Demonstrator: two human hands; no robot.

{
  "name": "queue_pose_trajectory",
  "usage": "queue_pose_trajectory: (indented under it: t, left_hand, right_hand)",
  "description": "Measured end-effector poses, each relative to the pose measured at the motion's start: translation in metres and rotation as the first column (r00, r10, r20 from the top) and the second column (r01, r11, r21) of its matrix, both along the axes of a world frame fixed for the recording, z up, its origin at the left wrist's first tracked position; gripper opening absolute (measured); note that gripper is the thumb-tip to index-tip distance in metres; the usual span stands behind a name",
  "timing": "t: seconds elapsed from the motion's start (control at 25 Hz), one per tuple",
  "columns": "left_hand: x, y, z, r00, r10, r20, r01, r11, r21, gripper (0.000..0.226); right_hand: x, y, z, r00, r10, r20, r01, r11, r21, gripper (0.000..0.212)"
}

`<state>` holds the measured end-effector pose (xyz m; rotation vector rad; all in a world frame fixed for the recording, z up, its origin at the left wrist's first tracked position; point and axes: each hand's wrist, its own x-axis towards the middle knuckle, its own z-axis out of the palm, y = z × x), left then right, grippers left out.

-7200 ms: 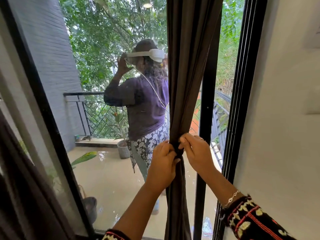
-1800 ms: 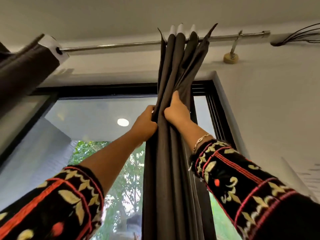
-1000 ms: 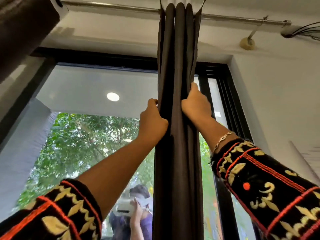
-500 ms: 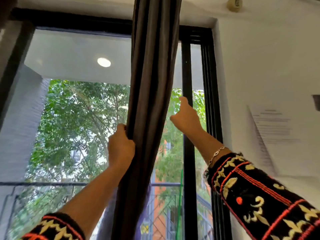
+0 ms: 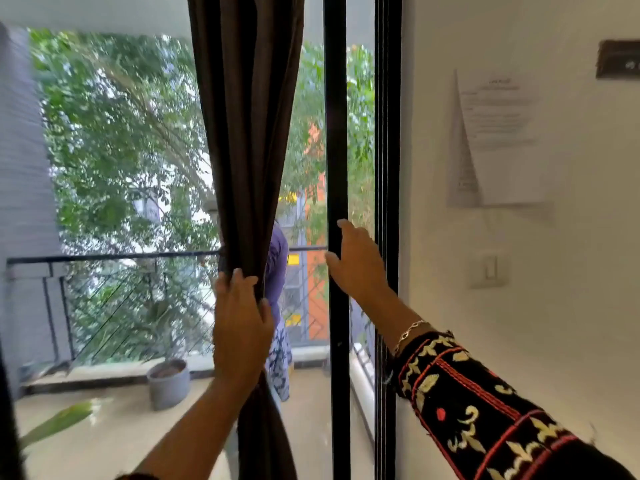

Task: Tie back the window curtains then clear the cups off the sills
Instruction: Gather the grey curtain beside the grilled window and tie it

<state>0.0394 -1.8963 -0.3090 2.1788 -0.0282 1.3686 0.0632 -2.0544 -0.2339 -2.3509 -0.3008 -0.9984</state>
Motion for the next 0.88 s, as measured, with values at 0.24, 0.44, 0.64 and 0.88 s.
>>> queue_pose_trajectory:
  t: [0.24, 0.44, 0.64, 0.88]
  left_hand:
    - [-0.015, -0.03, -0.099, 0.987, 0.008, -0.16, 0.059, 0.91, 0.41, 0.05]
    - [-0.03, -0.043, -0.165, 0.924, 0.004, -0.382, 0.204, 0.84, 0.503, 0.058]
    - [-0.061, -0.073, -0.238, 0.767, 0.036, -0.641, 0.368, 0.793, 0.485, 0.064]
    - [-0.086, -0.107, -0.287, 0.578, 0.035, -0.816, 0.539, 0.733, 0.414, 0.069]
  right_hand:
    - [-0.024, -0.025, -0.13, 0.995, -0.065, -0.072, 0.059, 0.995, -0.085, 0.056]
    - [-0.054, -0.052, -0.226, 0.971, -0.161, -0.177, 0.113, 0.961, -0.253, 0.068]
    - [-0.092, -0.071, -0.303, 0.872, -0.286, -0.398, 0.136, 0.921, -0.365, 0.084]
    - [-0.135, -0.118, -0.354, 0.763, -0.396, -0.511, 0.113, 0.86, -0.498, 0.075]
